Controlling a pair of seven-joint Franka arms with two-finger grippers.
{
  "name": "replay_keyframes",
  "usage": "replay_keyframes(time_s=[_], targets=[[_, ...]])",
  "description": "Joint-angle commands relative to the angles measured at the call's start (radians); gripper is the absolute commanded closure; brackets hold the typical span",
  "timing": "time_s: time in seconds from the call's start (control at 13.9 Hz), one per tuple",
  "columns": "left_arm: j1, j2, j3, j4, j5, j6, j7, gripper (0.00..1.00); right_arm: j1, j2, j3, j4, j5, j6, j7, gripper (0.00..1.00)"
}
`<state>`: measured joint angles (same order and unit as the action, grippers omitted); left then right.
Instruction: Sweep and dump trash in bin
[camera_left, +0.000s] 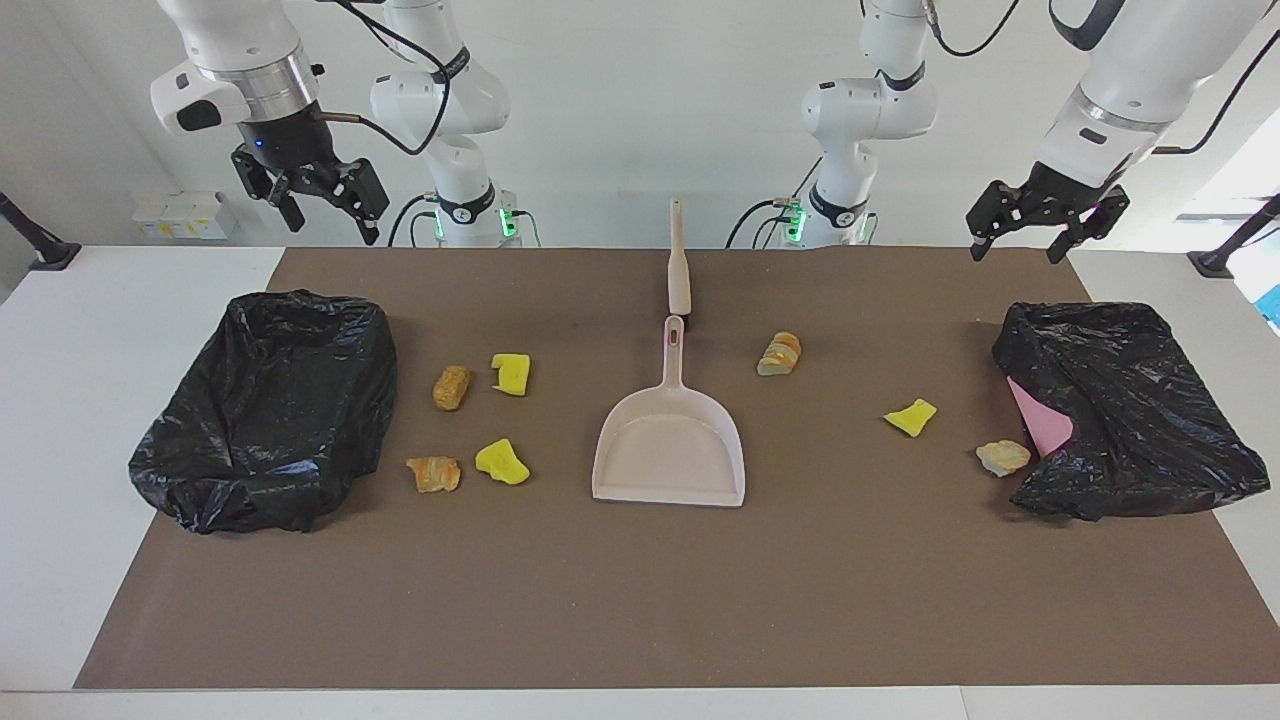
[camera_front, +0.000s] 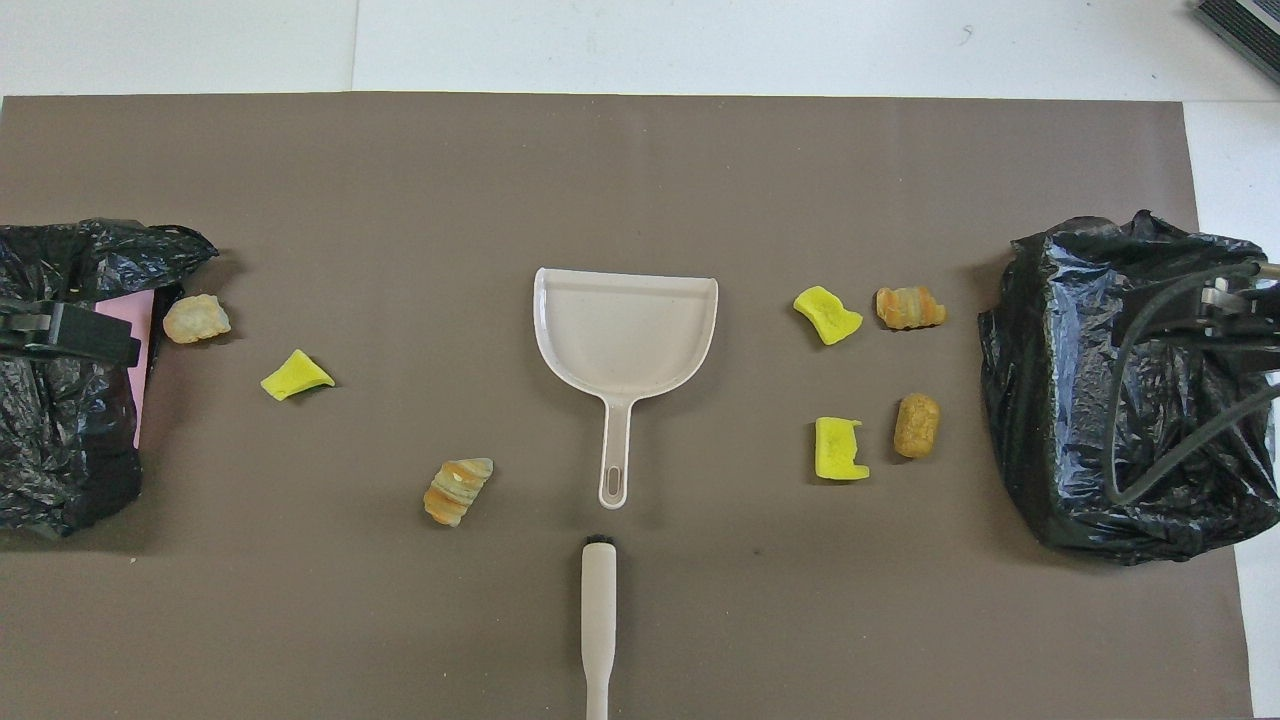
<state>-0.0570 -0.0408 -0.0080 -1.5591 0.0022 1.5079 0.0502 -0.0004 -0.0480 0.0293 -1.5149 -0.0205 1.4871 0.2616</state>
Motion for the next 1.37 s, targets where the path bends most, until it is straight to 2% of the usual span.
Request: replay_keyframes(time_s=[0.0, 0.72, 1.08, 1.29], targets=[[0.009, 0.009, -0.009, 0.02, 0.012, -0.02, 0.013, 0.0, -0.012, -0.009, 0.006, -0.008, 0.024, -0.007, 0.002, 0.0], [0.008, -0.016, -0.01, -0.022, 0.002, -0.014, 0.017, 0.0, -0.012, -0.009, 0.008, -0.007, 0.024, -0.008, 0.007, 0.0], [-0.027, -0.065, -0.024, -0.149, -0.036, 0.012, 0.019, 0.0, -0.012, -0.009, 0.008, -0.007, 0.022, -0.008, 0.005, 0.0], [-0.113, -0.122, -0.024, -0.318, -0.039, 0.131, 0.01, 0.0, -0.012, -0.01, 0.006, -0.007, 0.022, -0.01, 0.005, 0.0]])
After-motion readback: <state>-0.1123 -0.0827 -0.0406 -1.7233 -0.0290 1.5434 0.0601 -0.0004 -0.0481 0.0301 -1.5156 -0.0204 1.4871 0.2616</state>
